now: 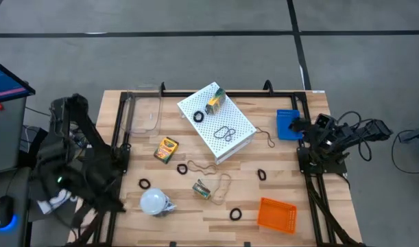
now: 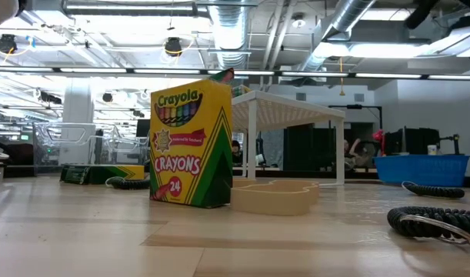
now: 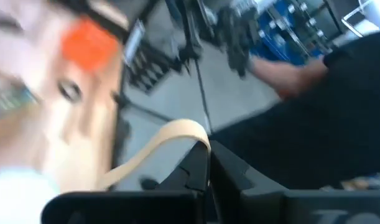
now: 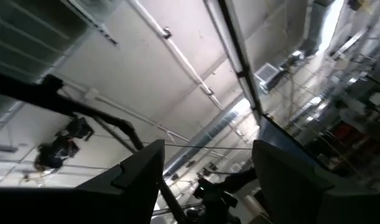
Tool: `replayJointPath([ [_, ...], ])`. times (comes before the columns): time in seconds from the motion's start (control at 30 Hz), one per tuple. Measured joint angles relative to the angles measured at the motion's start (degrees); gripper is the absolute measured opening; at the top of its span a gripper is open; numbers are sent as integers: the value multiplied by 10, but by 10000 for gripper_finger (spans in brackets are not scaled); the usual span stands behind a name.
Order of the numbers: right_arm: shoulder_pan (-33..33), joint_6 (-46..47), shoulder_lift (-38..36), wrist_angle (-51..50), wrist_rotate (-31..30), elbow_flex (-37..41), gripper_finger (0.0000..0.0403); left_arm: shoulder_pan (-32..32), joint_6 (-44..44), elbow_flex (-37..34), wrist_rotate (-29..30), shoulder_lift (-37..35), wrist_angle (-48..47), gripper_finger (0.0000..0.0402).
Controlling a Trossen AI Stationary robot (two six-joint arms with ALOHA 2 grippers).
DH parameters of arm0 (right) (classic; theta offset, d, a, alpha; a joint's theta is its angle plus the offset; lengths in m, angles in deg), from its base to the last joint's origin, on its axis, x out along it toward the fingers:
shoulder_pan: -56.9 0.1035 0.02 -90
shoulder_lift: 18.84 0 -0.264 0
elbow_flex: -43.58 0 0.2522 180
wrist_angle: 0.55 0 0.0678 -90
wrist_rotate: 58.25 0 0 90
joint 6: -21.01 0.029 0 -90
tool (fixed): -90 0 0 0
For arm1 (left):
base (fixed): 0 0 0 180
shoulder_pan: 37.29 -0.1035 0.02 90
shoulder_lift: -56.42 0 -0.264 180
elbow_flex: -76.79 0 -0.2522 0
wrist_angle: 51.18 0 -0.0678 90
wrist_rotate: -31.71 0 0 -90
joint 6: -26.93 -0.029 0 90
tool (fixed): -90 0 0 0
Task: Pick & Place Office Desk Supplies
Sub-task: Put the brown rubber band into the orange bin
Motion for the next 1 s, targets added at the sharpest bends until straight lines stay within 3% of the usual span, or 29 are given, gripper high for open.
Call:
replayJointPath([
  [0.23, 0, 68, 55, -7, -34, -13, 240, -152, -183, 0, -27, -27, 35, 0],
  [0.47, 7, -129, 169, -49, 23, -165, 240, -332, -312, 0, -158, 12, 141, 0],
  [0.53, 7, -167, 197, -133, 25, -229, 240, -376, -316, 0, -186, 33, 164, 0],
  [0.77, 7, -191, 303, -608, 24, -480, 240, -483, -361, -1, -302, 131, 316, 0],
  [0.87, 9, -194, 355, -710, 25, -557, 240, -504, -364, 0, -349, 169, 393, 0],
  [1.0, 18, -235, 403, -769, 24, -628, 240, -513, -359, 1, -359, 207, 452, 0],
])
